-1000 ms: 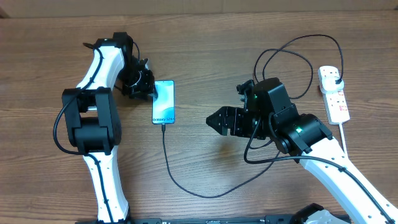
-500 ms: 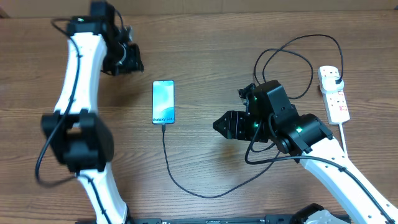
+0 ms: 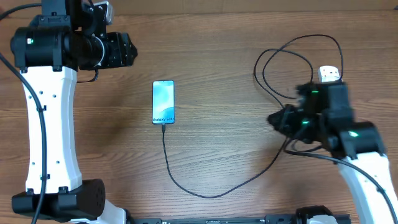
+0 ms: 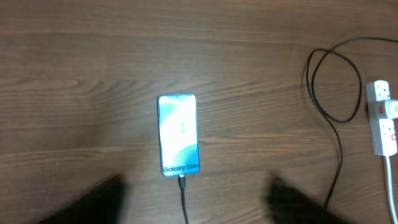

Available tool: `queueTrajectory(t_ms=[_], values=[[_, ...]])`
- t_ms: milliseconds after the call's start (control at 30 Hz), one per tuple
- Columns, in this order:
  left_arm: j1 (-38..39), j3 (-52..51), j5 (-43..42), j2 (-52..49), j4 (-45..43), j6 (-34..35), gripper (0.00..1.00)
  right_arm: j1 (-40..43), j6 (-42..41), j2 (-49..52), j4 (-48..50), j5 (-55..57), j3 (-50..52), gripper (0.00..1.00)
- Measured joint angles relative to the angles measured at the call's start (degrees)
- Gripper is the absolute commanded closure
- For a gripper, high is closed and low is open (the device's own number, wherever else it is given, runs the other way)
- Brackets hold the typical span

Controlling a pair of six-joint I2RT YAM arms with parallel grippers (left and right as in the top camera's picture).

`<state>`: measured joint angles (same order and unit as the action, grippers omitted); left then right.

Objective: Plug charger to phone and switch on socket
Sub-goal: 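Raise the left gripper away and move the right gripper to the power strip, then press the power strip's switch down with the right gripper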

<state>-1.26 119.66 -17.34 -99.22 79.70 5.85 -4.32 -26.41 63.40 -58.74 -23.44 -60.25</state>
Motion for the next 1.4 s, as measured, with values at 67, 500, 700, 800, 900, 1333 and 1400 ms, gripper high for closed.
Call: queueTrajectory(t_ms=[67,500,700,800,900,1333,1400], values=[[0.0,0.0,0.0,0.0,1.0,0.3,0.00,4.7,0.7,-1.8,0.0,-0.8,-0.1,0.96],[0.0,0.0,0.0,0.0,1.5,0.3,0.00,38.8,9.0,1.5,-0.9,-12.1,-6.7,0.96],[0.0,0.0,0.0,0.0,1.5,0.3,0.00,45.4,11.2,11.6,1.1,-15.4,-11.4,0.96],[0.0,0.0,0.0,0.0,1.5,0.3,0.00,47.1,11.7,15.7,3.7,-17.2,-11.8,0.96],[0.0,0.0,0.0,0.0,1.5,0.3,0.00,48.7,12.0,19.4,6.9,-19.3,-11.9,0.96],[0.0,0.0,0.0,0.0,1.5,0.3,0.00,49.7,10.3,35.9,23.1,-22.5,-11.9,0.96],[0.0,0.0,0.0,0.0,1.5,0.3,0.00,49.7,9.5,38.8,25.4,-22.8,-11.9,0.96]])
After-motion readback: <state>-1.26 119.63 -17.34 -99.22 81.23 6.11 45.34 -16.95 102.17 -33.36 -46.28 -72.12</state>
